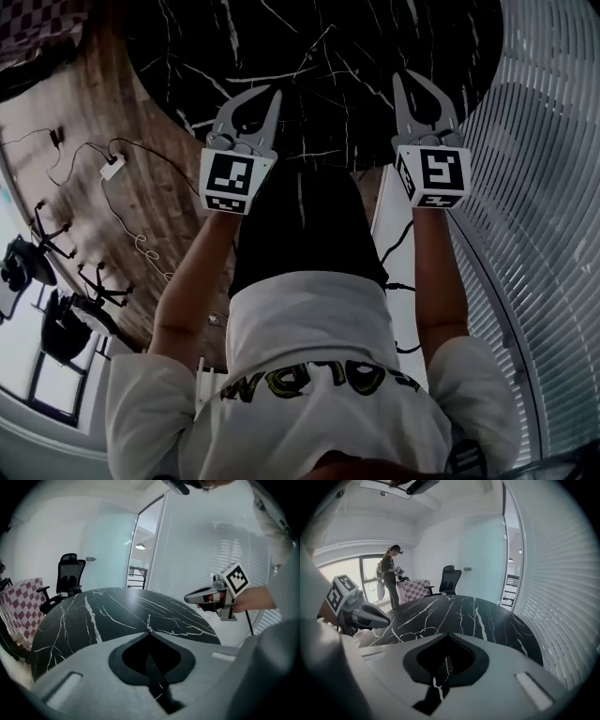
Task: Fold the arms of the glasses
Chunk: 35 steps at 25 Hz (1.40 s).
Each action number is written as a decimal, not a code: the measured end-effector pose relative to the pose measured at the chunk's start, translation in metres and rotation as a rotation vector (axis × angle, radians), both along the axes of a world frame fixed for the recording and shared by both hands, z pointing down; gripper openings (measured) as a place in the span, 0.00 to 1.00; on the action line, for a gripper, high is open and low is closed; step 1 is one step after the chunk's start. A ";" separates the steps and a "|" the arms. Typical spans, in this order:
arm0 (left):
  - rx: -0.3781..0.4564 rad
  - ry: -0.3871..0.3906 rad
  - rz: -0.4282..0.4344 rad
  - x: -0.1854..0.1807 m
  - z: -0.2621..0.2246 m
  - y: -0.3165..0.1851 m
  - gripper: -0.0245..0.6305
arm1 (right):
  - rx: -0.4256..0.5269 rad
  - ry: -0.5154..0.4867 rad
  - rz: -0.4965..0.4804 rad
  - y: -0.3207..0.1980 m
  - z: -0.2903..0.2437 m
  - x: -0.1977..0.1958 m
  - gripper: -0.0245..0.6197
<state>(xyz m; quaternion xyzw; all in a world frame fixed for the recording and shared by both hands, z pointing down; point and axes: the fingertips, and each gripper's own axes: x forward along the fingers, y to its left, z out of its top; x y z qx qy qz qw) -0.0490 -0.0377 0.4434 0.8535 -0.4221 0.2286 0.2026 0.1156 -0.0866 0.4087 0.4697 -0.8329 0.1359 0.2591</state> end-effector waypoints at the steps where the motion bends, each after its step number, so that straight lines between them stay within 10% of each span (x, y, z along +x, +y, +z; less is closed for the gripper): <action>1: -0.006 0.000 -0.006 0.000 0.006 -0.001 0.04 | -0.010 0.006 0.002 -0.002 0.009 0.000 0.04; 35: -0.118 -0.042 -0.015 0.022 0.061 -0.020 0.04 | -0.167 0.077 -0.088 -0.018 0.105 -0.004 0.04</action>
